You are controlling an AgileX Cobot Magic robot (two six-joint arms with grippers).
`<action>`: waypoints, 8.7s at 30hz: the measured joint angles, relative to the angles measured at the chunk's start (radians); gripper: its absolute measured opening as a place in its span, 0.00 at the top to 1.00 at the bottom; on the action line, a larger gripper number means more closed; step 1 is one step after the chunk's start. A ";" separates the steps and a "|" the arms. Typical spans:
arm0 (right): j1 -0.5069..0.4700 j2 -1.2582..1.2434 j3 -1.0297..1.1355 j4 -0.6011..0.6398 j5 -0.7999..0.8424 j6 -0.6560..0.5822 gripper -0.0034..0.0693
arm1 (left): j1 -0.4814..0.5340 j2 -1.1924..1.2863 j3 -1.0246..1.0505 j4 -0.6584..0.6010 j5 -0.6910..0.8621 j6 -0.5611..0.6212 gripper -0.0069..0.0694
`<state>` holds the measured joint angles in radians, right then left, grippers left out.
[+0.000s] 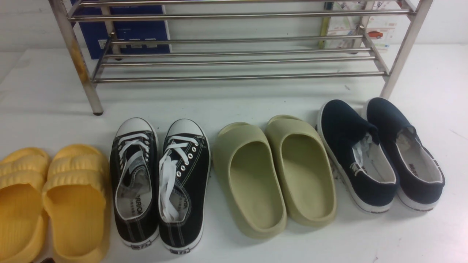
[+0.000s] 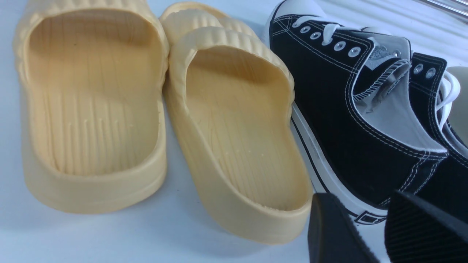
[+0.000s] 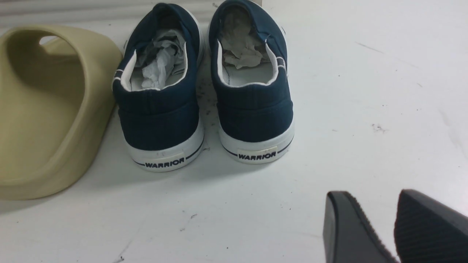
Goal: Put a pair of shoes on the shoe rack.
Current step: Use the left arm to grab the shoe closest to it, then use the left arm to put a shoe into the shoe rack, then use the left arm to grab the shoe closest to it
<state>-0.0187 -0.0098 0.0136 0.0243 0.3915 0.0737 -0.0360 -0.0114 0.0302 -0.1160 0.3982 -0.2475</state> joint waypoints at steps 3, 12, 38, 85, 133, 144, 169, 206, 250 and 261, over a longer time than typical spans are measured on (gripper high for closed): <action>0.000 -0.001 0.000 0.000 0.000 0.000 0.62 | 0.000 0.000 0.000 -0.036 -0.022 -0.011 0.60; 0.000 -0.001 0.000 0.000 0.000 0.000 0.62 | 0.000 0.000 0.000 -0.507 -0.222 -0.164 0.60; 0.000 -0.001 0.000 0.000 0.000 0.000 0.62 | -0.003 0.993 -0.818 -0.196 0.568 0.080 0.93; 0.000 -0.001 0.000 0.000 0.000 0.000 0.62 | -0.322 1.453 -0.877 0.386 0.352 -0.570 0.93; 0.000 -0.001 0.000 0.000 0.000 0.000 0.62 | -0.165 2.174 -1.991 0.246 0.398 -0.352 0.93; 0.000 -0.001 0.000 0.000 0.000 0.000 0.62 | -0.159 2.203 -2.039 0.227 0.387 -0.350 0.93; 0.000 -0.001 0.000 0.000 0.000 0.000 0.62 | -0.159 2.197 -2.046 0.197 0.268 -0.394 0.63; 0.000 -0.001 0.000 0.000 0.000 0.000 0.62 | -0.289 2.046 -1.636 0.475 -0.083 -0.338 0.93; 0.000 -0.001 0.000 0.000 0.000 0.000 0.62 | -0.182 2.016 -1.633 0.123 0.133 0.007 0.93; 0.000 -0.001 0.000 0.000 0.000 0.000 0.62 | -0.187 1.736 -1.513 -0.003 0.458 0.007 0.93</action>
<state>-0.0187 -0.0107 0.0136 0.0243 0.3915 0.0737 -0.2230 1.7243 -1.4828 -0.1193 0.8559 -0.2409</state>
